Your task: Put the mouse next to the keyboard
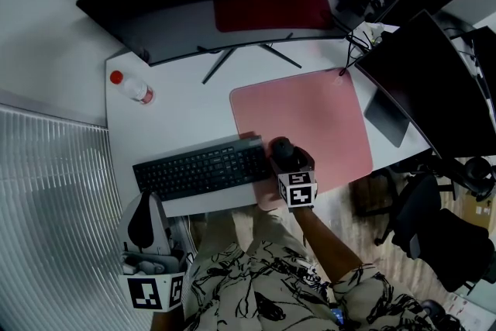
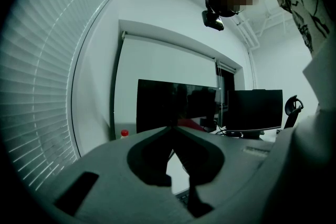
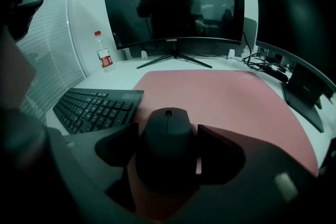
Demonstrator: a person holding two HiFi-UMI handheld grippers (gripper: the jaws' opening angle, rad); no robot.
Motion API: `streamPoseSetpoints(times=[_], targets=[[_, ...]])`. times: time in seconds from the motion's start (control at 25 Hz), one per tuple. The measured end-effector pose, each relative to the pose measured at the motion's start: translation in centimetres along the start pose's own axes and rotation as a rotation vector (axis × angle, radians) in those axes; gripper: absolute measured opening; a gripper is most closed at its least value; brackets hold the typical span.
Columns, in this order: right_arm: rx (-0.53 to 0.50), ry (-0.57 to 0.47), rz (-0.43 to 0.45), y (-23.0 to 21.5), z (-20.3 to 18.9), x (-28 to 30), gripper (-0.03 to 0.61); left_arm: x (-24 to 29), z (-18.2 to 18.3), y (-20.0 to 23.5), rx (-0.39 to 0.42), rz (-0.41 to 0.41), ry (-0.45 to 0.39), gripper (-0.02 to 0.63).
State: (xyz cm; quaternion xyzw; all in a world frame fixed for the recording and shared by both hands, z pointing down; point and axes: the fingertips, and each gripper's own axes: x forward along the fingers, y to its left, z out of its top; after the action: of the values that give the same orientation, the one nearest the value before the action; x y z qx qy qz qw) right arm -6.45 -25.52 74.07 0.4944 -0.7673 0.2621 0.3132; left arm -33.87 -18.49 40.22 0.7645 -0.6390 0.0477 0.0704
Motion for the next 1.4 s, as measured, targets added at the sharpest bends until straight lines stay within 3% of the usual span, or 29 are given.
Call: streamPoseSetpoints(times=[0.24,0.4,0.56,0.92,1.4], targets=[[-0.068,-0.053,0.004,-0.1,1.1,-0.9,0.39,-0.2,0.5,0.1,0.004,-0.001,-0.021,-0.005],[-0.097,-0.083,0.009,-0.1,2.1,-1.9,0.347,-0.5,1.1,0.2,0.004,-0.001,-0.04,-0.005],[-0.114,-0.162,-0.003,-0.2,4.2,-3.6,0.205,-0.7,1.4,0.4,0.003,-0.001,-0.055,-0.005],[-0.109,-0.319,0.028,0.7,9.1,-8.0,0.011,-1.1,2.2,0.7,0.012,-0.001,-0.079,-0.005],[-0.074,-0.496,0.086,1.8,14.9,-14.5,0.005,-1.6,3.8,0.7,0.035,0.0,-0.12,-0.005]])
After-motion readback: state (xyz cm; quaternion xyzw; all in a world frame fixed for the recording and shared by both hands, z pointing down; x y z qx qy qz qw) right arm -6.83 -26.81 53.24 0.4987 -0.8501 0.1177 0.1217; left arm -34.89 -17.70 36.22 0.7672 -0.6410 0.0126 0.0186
